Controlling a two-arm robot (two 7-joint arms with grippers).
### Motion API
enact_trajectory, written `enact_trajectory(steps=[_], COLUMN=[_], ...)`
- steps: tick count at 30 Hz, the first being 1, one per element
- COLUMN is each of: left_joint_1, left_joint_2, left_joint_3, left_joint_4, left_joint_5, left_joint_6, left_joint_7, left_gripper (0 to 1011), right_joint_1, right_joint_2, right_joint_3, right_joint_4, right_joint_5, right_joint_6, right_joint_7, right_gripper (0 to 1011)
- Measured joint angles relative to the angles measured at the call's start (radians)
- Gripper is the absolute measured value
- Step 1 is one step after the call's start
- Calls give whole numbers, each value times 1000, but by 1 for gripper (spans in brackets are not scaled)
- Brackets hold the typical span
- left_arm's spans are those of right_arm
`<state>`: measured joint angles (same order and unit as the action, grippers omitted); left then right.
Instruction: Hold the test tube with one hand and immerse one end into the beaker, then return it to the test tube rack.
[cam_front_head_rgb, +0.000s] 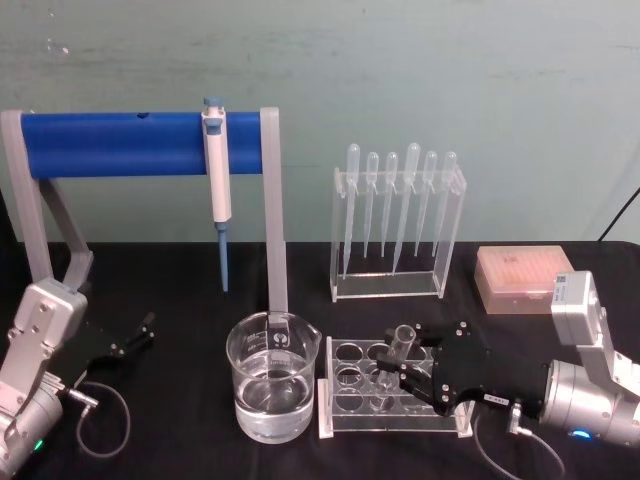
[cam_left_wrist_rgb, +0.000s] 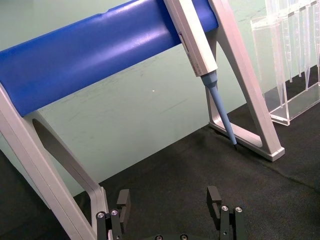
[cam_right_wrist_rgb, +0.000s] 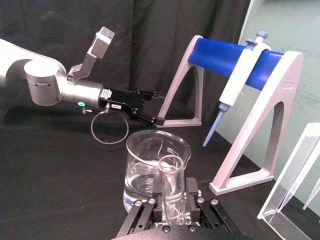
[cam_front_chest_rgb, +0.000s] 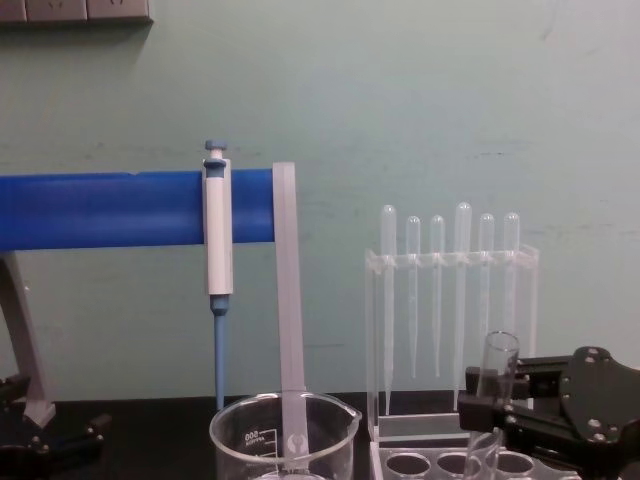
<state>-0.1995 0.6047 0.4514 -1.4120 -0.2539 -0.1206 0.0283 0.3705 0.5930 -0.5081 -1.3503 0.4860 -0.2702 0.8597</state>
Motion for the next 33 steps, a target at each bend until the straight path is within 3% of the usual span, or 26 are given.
enact_trajectory(steps=[4,17,22,29,33], left_joint_1=[0,0,0,0,0], left_joint_2=[0,0,0,0,0], left_joint_3=[0,0,0,0,0], left_joint_4=[0,0,0,0,0], left_joint_5=[0,0,0,0,0], left_joint_6=[0,0,0,0,0], left_joint_7=[0,0,0,0,0], left_gripper=[1000,1000,1000,1000,1000], right_joint_1=[0,2,5,23,36], right_joint_2=[0,6,22,55,66], right_joint_3=[0,9,18,34,36], right_joint_4=[0,-33,-75,-151,-172], right_joint_5=[0,15,31,77,95], right_joint_6=[0,23,73,191,223], right_joint_7=[0,-11,-25,-55,-58], right_gripper=[224,225,224,225,224])
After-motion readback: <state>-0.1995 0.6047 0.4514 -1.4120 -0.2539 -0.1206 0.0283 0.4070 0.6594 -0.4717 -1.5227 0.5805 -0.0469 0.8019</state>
